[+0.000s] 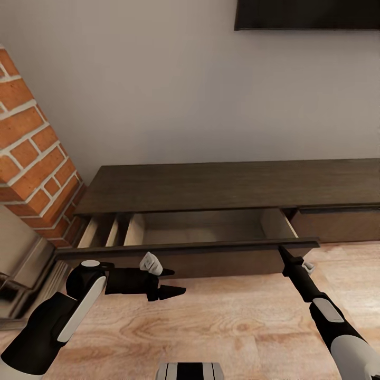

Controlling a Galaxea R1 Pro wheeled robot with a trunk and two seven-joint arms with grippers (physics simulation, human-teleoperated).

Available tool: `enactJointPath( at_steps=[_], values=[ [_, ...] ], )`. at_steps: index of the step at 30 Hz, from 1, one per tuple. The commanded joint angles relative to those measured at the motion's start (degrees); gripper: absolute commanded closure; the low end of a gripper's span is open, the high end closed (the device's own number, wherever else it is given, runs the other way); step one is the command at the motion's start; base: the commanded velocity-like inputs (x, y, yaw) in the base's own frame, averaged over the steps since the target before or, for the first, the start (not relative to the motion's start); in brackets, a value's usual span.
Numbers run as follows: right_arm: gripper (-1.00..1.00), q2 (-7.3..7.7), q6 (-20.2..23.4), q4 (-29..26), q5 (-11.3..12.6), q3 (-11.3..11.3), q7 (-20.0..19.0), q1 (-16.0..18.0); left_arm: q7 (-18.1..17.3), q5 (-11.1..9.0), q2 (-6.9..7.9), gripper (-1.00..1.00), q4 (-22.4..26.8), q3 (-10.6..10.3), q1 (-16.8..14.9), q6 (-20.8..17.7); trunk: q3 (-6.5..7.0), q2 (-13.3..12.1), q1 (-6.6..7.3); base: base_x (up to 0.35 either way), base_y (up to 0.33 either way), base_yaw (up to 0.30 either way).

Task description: Place each of the two pumpkins and all three candles from the living room inside a cabinet in the living room (use any cabinet), then make sure every cabinet is closed, and position the cauldron so it is next to a table in the living room.

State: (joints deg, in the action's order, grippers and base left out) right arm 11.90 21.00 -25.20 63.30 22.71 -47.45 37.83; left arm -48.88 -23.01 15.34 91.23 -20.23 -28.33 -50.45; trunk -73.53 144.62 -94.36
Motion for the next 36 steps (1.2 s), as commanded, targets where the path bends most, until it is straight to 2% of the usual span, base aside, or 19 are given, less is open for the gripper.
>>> enactJointPath(
  at_steps=[1,36],
  values=[
    [1.0,-0.04,0.26,0.15,-0.9,-1.18,0.07,-0.03,0.04,-0.19,0.02,-1.0,0.0,-0.07,-0.06,-0.26,-0.05,0.01,0.01,-0.025,0.0,0.0],
    [1.0,-0.08,0.27,0.16,-0.9,-1.27,0.07,-0.03,0.01,-0.19,-0.01,-1.0,0.0,-0.07,-0.03,0.86,-0.05,0.01,0.01,-0.072,0.0,0.0]
  ],
)
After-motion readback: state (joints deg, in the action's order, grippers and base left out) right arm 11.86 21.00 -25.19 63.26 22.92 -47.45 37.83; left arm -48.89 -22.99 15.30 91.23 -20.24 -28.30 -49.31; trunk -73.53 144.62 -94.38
